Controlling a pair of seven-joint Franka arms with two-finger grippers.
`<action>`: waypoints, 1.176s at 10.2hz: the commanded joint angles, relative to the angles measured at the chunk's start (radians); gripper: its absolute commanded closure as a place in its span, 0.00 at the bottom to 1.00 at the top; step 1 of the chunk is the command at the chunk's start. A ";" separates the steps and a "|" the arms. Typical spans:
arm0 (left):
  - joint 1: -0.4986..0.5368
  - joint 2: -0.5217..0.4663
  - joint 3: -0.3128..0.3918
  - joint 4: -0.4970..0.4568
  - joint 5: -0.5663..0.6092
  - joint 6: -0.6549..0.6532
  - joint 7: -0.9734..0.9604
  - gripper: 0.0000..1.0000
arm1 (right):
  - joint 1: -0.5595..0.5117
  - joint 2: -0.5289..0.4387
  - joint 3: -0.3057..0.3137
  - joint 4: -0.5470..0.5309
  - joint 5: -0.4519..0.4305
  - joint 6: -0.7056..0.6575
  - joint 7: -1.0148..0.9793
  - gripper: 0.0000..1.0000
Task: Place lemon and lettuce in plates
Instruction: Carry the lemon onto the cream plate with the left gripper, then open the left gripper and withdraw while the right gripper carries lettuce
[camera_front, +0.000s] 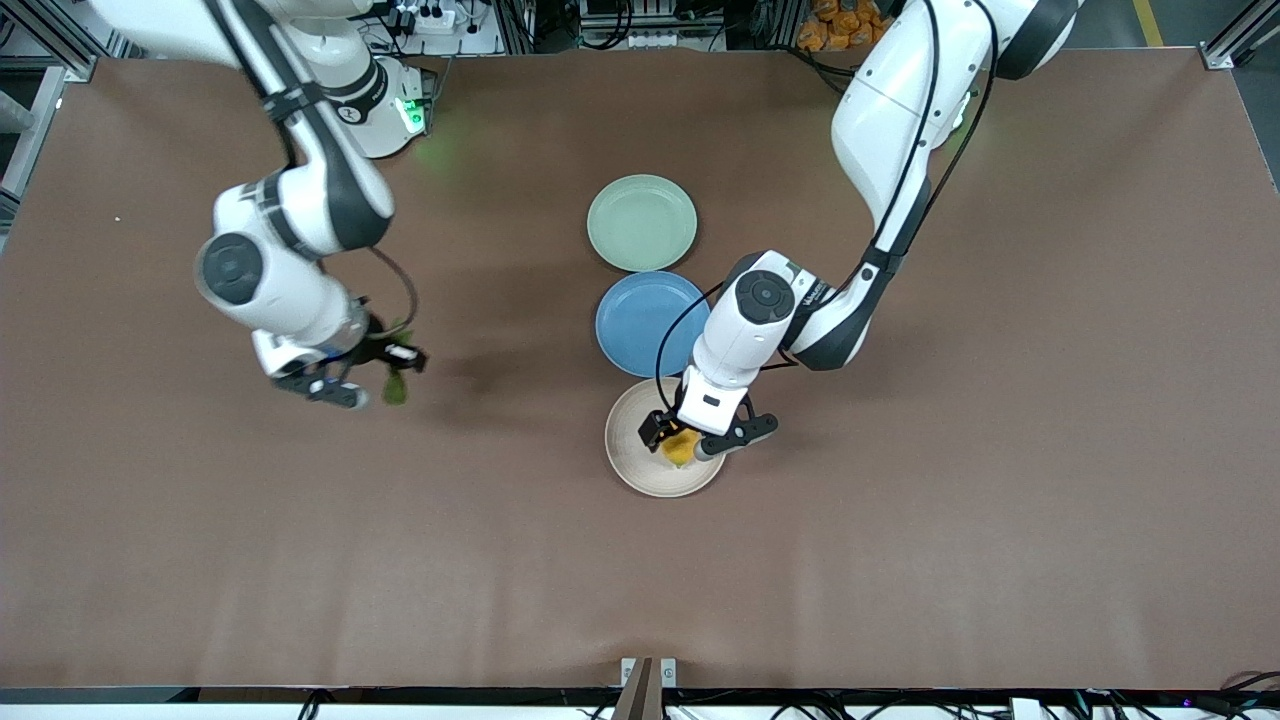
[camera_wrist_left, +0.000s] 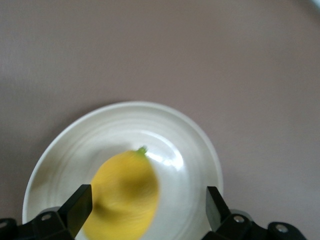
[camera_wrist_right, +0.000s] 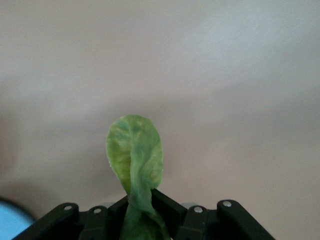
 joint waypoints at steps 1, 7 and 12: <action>0.039 -0.139 0.008 -0.024 0.003 -0.141 0.011 0.00 | -0.006 -0.023 0.116 -0.021 0.013 -0.005 0.117 1.00; 0.229 -0.486 0.010 -0.024 0.003 -0.653 0.470 0.00 | 0.072 -0.032 0.359 -0.036 0.006 -0.024 0.274 1.00; 0.401 -0.649 0.010 -0.024 0.005 -0.928 0.735 0.00 | 0.265 0.002 0.379 -0.076 -0.035 -0.024 0.301 1.00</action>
